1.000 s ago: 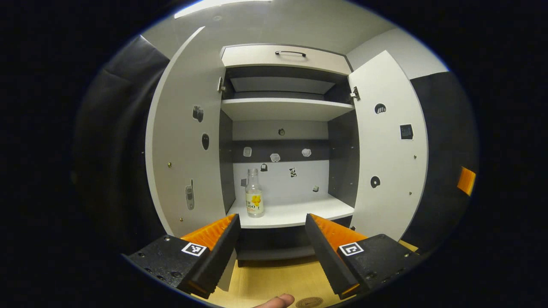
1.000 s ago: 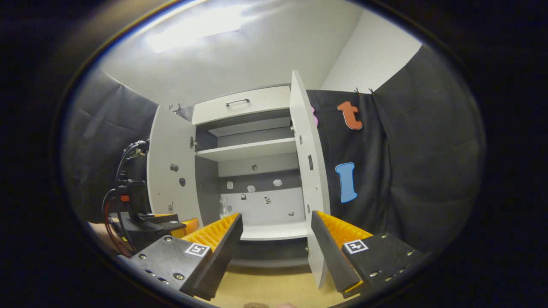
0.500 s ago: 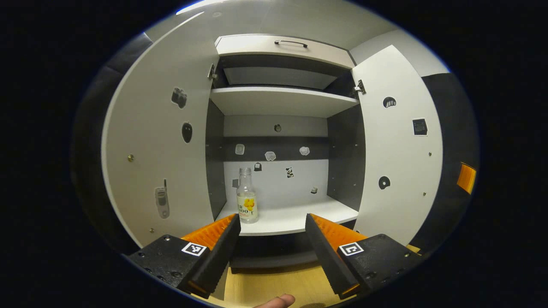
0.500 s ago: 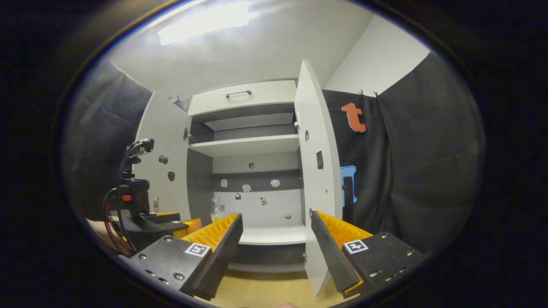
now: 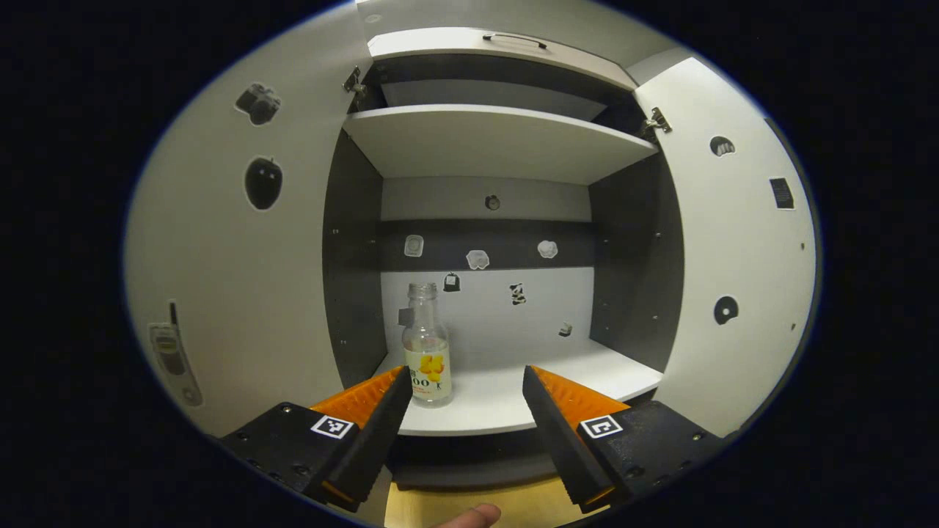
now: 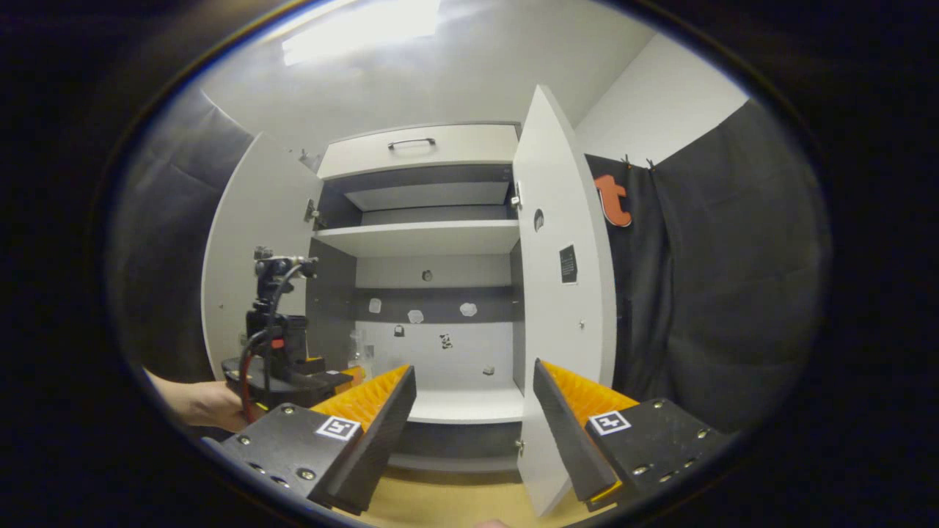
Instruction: Grasp the bottle in the cabinet with the left hand and place it on the coaster, then close the right door with the right hand and the left door with the left hand.
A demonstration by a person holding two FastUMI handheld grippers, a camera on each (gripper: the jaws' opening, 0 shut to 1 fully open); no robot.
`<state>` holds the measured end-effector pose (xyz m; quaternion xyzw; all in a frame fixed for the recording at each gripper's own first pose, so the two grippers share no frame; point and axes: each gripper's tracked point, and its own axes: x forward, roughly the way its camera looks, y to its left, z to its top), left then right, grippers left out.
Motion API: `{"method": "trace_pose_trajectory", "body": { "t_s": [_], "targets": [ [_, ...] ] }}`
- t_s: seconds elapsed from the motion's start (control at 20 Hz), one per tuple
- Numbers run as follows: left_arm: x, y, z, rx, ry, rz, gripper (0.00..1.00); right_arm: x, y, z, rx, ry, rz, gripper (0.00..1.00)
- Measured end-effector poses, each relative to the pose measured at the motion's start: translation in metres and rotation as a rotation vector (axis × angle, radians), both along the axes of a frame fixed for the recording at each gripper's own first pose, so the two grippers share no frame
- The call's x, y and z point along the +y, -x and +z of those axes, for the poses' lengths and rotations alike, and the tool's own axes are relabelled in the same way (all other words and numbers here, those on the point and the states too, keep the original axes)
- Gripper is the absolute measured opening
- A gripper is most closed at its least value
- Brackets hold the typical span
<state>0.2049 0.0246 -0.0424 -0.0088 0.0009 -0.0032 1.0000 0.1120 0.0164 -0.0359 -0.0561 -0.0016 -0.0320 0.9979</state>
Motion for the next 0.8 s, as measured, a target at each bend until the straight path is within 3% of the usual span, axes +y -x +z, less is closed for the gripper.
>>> {"method": "trace_pose_trajectory", "body": {
  "t_s": [0.55,0.6,0.65,0.8],
  "targets": [
    [0.044,-0.099,-0.011,-0.026,-0.040,0.148,0.96,0.012,0.009,-0.012,0.010,0.057,-0.034,0.98],
    [0.047,-0.107,-0.014,-0.018,-0.047,0.158,0.96,0.011,0.011,-0.013,0.015,0.062,-0.036,0.93],
    [0.046,-0.113,-0.016,-0.012,-0.046,0.156,0.96,0.011,0.013,-0.012,0.015,0.065,-0.038,0.97],
    [0.055,-0.131,-0.028,0.028,-0.037,0.184,0.96,0.009,0.024,-0.008,0.015,0.065,-0.034,0.97]
  ]
}}
